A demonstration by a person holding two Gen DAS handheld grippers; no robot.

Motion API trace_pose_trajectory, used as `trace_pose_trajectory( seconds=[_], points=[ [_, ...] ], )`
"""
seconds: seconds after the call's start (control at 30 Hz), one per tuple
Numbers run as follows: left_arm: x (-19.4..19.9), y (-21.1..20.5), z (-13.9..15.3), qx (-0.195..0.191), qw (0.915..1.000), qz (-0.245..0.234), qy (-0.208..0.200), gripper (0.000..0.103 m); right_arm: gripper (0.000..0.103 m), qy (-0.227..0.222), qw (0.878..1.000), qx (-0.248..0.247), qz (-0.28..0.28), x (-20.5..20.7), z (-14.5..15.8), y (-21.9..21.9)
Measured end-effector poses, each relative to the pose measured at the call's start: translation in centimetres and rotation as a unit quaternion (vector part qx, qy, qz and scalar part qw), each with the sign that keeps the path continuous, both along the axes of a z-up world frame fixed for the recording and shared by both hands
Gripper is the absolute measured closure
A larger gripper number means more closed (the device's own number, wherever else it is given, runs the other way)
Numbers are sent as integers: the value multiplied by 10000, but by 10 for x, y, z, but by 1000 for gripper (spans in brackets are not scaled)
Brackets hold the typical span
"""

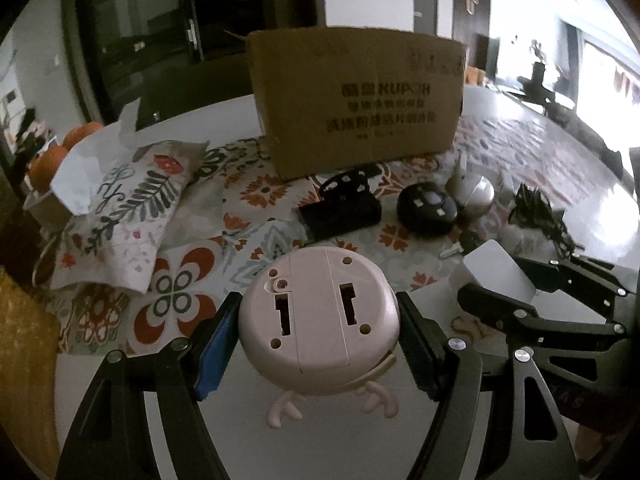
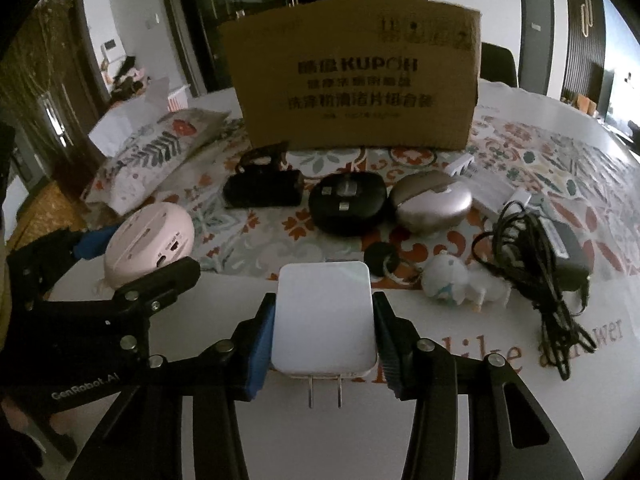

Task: Organize rigid objects
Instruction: 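Close the left tool on the pink gadget while the right tool grips the white charger, then carry both held items over the open cardboard box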

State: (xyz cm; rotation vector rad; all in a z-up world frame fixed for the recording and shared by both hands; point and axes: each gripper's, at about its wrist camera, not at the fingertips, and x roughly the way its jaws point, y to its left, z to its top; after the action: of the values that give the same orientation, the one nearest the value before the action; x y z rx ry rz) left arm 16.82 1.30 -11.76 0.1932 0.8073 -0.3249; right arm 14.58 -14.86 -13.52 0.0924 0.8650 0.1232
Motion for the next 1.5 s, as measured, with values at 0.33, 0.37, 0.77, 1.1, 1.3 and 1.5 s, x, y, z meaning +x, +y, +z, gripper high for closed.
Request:
trace_pose_trajectory(
  seconds=[0.33,0.37,0.77,1.1,1.3,1.5],
  points=[
    [-14,-6,29,-210,9985,478,-169,29,57,-357,9991,212,-32,-10,32,-17],
    [-15,-8,34,-223,9982,511,-209,29,57,-406,9989,221,-38,-10,36,-19],
    [-14,-28,77,-309,9954,575,-699,29,56,-946,9950,297,-107,-11,77,-43],
    [3,-39,117,-362,9907,549,-1192,29,56,-1426,9895,248,-53,5,120,-53],
    [17,-46,131,-340,9889,553,-1339,29,56,-1633,9864,186,-32,17,138,-59],
    [34,-50,138,-412,9887,598,-1308,29,56,-1679,9856,201,-39,35,148,-63]
  ],
)
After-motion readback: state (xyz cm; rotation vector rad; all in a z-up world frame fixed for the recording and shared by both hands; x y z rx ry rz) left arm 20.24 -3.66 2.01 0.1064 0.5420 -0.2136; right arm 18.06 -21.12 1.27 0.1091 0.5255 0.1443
